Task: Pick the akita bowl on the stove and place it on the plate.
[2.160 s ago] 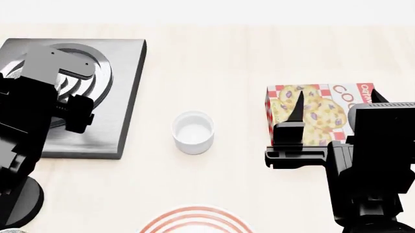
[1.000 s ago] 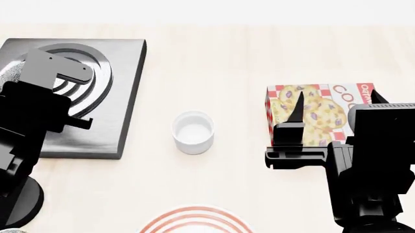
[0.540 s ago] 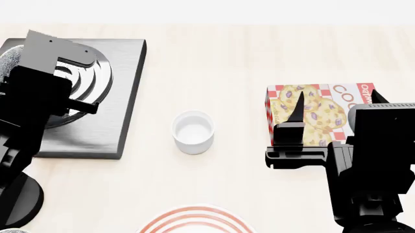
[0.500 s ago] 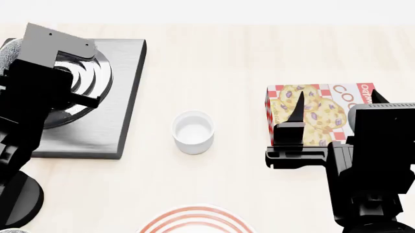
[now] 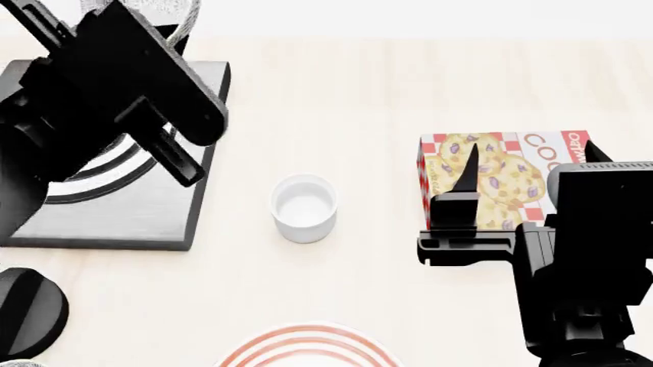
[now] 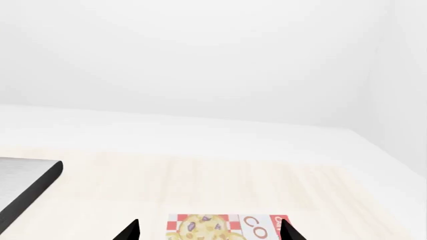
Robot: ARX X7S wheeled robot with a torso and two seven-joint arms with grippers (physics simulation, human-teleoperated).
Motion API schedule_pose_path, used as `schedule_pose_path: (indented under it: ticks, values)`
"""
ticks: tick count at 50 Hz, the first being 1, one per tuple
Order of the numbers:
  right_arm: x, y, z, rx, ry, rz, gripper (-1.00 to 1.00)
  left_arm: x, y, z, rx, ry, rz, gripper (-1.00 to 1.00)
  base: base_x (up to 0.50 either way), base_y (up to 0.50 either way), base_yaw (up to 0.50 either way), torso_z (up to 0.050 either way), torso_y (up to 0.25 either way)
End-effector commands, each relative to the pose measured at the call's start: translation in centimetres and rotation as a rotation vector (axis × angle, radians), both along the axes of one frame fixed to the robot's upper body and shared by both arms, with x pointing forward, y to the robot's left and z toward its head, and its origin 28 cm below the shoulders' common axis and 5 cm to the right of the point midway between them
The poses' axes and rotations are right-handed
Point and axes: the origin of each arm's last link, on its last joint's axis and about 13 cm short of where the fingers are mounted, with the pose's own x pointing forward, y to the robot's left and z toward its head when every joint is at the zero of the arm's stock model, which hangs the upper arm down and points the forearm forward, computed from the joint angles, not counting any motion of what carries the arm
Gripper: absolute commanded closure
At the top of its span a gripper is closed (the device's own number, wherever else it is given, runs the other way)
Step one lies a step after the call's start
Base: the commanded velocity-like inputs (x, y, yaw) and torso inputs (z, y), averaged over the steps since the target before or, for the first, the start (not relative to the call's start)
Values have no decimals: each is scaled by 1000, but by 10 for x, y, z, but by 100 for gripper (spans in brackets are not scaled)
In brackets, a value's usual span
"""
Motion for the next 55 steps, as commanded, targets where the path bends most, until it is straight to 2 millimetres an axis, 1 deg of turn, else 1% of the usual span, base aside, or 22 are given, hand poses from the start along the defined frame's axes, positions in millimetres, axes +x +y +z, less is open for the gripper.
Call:
schedule_pose_path:
  ticks: [1,8,11,19,25,32,34,38,41,50,55]
  values:
    - [0,-1,0,16,-7,-2,-100,-53,-9,12,228,-54,-280,100,0,0,0,0,0]
    - [0,-1,0,18,-6,-3,-100,-74,-13,16,295,-62,-369,100,0,0,0,0,0]
    - [0,-1,1,19,-7,-3,-100,-90,-17,16,356,-69,-438,100,0,0,0,0,0]
    - [-1,-1,1,20,-7,-2,-100,-108,-18,15,451,-55,-519,100,0,0,0,0,0]
    - [-1,-1,1,20,-7,-2,-100,-113,-18,15,492,-35,-553,100,0,0,0,0,0]
    - [-1,-1,1,20,-7,-2,-100,-112,-19,8,623,-4,-605,100,0,0,0,0,2]
    - [0,-1,1,20,-7,-2,-100,-111,-20,9,604,-4,-605,100,0,0,0,0,0]
    - [-1,-1,1,19,-8,-2,-100,-113,-21,1,659,17,-640,100,0,0,0,0,0]
    - [0,-1,0,18,-7,-1,-100,-116,-24,-10,746,22,-651,100,0,0,0,0,0]
    - [-1,-1,1,18,-7,0,-100,-122,-30,-23,798,34,-700,100,0,0,0,0,0]
    - [-1,-1,1,18,-8,0,-100,-123,-32,-31,820,34,-712,100,0,0,0,0,0]
